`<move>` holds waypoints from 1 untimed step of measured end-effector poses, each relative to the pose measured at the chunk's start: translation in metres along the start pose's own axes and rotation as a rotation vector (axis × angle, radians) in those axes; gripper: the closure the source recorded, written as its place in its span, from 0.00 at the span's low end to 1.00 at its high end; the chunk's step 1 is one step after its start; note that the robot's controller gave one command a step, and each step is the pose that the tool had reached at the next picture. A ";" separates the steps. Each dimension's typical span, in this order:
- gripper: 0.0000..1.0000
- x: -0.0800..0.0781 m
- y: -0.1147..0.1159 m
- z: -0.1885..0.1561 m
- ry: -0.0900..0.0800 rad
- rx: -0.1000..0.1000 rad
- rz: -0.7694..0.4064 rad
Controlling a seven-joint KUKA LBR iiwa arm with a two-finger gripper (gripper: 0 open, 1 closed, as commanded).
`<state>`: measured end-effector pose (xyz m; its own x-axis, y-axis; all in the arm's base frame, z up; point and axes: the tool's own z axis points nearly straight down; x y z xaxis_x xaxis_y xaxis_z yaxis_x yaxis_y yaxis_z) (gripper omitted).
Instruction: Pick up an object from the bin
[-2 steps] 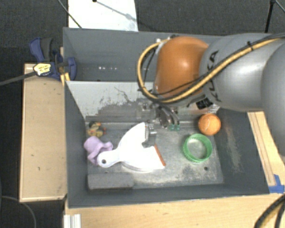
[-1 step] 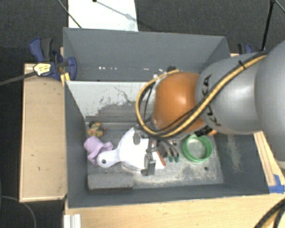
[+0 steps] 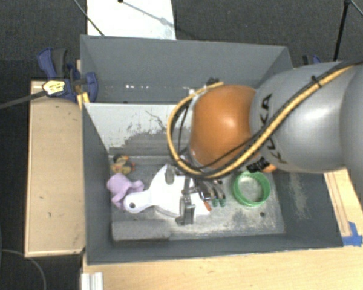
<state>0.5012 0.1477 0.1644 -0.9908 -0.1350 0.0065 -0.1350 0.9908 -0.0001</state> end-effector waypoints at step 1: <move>0.00 -0.006 0.016 0.012 -0.023 -0.004 0.004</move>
Offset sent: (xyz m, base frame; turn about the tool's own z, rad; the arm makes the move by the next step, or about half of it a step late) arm 0.0124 0.0307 -0.0812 0.3687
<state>0.5047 0.1641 0.1527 -0.9912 -0.1313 -0.0166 -0.1314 0.9913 0.0035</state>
